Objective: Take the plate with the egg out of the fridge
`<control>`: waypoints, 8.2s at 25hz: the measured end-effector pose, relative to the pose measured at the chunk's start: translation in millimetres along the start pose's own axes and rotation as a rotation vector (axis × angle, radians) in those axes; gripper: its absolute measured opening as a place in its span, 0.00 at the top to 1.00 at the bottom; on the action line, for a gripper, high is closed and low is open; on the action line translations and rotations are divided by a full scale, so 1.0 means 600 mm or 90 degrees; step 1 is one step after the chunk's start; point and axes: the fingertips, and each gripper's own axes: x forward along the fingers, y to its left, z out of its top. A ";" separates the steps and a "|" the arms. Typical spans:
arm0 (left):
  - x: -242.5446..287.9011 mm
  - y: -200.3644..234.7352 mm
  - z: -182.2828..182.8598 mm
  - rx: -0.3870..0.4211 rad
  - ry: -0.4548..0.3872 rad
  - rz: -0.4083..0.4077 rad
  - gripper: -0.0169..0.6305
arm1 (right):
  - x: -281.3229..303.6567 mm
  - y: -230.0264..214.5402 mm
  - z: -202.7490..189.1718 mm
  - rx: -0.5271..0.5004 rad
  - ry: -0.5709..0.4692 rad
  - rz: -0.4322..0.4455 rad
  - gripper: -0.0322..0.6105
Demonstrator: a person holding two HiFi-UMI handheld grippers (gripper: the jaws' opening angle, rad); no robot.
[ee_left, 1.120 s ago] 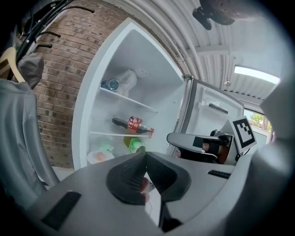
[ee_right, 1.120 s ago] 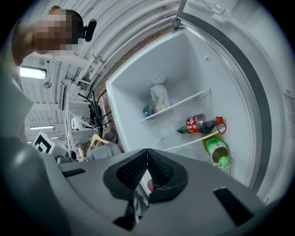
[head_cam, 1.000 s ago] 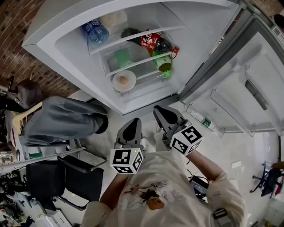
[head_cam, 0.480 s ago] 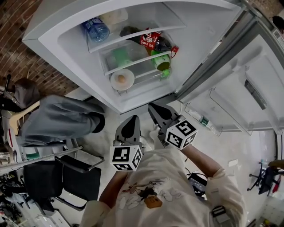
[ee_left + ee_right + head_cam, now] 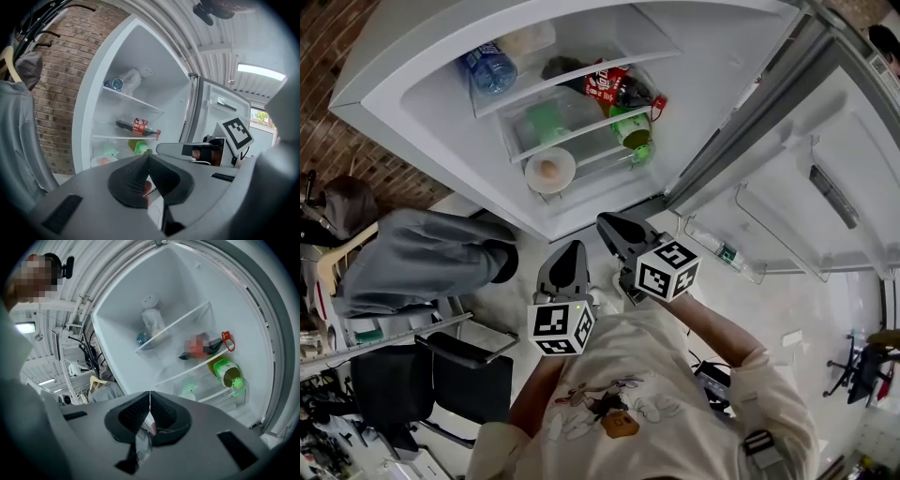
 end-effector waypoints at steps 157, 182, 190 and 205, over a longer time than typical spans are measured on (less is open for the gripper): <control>0.032 0.117 -0.120 0.005 0.037 0.131 0.89 | 0.326 -0.289 -0.192 0.656 0.035 -0.096 0.92; 0.012 0.114 -0.129 -0.045 0.031 0.142 0.96 | 0.202 -0.246 -0.152 0.639 0.034 -0.035 0.92; 0.015 0.112 -0.116 -0.068 0.019 0.136 0.96 | 0.154 -0.210 -0.123 0.642 0.036 -0.006 0.92; 0.028 0.102 -0.097 -0.081 0.016 0.123 0.96 | 0.081 -0.162 -0.077 0.647 0.024 0.003 0.92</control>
